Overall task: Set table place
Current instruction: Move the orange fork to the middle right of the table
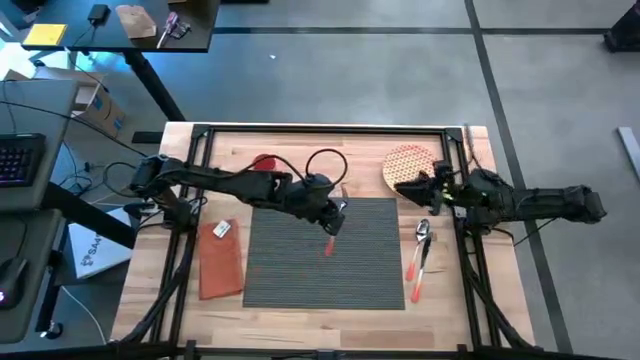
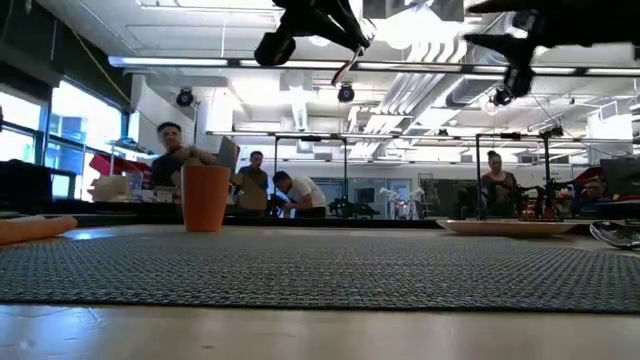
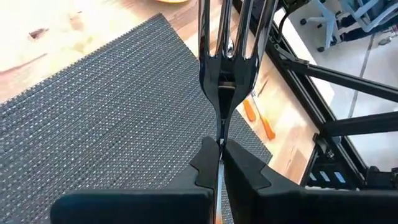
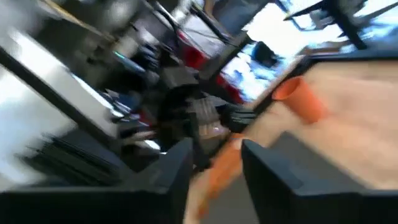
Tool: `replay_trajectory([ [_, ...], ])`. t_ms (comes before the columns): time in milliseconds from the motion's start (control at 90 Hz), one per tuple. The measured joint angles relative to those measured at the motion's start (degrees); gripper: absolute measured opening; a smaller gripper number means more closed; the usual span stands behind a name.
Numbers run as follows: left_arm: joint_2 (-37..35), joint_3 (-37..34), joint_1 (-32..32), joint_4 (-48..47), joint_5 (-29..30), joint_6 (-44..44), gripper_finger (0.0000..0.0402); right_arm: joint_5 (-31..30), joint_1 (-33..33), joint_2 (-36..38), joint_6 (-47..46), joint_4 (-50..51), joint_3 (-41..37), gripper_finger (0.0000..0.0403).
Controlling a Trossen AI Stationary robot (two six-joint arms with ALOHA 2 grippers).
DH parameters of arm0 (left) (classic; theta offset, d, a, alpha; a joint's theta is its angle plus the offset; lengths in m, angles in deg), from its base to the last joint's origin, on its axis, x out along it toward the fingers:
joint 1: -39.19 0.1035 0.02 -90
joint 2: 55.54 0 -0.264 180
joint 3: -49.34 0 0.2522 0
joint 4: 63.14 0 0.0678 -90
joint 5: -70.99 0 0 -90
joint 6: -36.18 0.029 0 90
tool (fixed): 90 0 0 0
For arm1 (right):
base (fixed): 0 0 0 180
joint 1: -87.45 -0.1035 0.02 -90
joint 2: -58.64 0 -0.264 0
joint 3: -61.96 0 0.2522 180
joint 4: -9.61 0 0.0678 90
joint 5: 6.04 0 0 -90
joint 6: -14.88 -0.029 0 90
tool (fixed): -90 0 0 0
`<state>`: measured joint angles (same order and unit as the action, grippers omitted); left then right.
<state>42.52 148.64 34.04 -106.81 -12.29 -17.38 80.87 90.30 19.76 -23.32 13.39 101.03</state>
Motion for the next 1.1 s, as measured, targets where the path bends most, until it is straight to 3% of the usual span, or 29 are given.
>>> replay_trajectory([
  [178,0.0,0.0,0.2,0.0,0.0,1.5,0.0,-0.1,0.0,-17.4,8.8,6.1,14.3,0.0226],
  [433,0.0,0.0,0.2,-0.2,0.1,3.0,0.0,-0.1,0.0,-32.1,14.6,20.7,30.3,0.0216],
  [611,0.0,-0.1,0.2,-0.2,0.7,3.3,0.0001,2.1,0.0,-35.6,15.8,23.5,34.5,0.0187],
  [833,0.0,-0.1,0.2,-0.1,1.1,3.7,0.0001,3.6,0.0,-34.6,15.0,26.0,35.1,0.0171],
  [1100,0.0,-0.1,0.2,-0.2,1.1,4.3,0.0001,6.2,0.0,-35.0,12.7,26.1,35.1,0.0221],
])
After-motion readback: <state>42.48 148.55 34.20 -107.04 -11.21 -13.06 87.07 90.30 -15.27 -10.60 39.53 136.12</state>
